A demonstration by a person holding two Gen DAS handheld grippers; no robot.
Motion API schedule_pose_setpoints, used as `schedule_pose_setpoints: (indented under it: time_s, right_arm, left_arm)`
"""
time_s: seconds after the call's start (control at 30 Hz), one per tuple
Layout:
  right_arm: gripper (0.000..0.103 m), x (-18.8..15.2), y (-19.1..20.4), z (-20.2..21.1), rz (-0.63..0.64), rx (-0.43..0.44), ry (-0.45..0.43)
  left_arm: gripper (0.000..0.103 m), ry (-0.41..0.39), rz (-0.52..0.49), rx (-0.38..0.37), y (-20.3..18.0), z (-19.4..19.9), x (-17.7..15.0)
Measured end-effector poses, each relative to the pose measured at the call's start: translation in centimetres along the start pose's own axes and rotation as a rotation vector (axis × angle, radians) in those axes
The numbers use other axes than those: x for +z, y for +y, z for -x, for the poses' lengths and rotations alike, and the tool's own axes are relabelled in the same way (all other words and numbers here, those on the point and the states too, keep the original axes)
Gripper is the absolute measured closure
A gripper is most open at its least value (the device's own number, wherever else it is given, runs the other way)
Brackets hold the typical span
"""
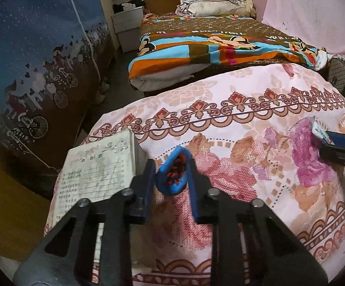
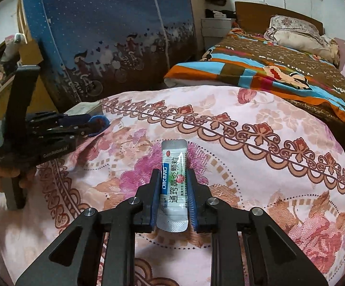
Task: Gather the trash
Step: 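Grasp the blue ring with the left tool while the right tool grasps the toothpaste tube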
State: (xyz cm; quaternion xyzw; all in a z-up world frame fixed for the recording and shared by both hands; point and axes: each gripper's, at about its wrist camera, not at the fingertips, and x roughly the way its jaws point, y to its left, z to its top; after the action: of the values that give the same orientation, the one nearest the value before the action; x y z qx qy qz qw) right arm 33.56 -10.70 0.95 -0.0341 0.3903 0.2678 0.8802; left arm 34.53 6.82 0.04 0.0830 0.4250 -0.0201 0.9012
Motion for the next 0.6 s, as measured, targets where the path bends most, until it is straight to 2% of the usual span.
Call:
schedule_pose_setpoints:
  time_s: [0.33,0.6]
  right_arm:
    - [0.084,-0.3,0.0,0.4,0.005,0.0,-0.014]
    - [0.084,-0.6,-0.3,2.8,-0.016,0.008,-0.122]
  left_arm:
    - [0.103,-0.02,0.013,-0.028,0.4,0.6,-0.3]
    - [0.103,-0.11,0.093,-0.083,-0.9,4.2,-0.9]
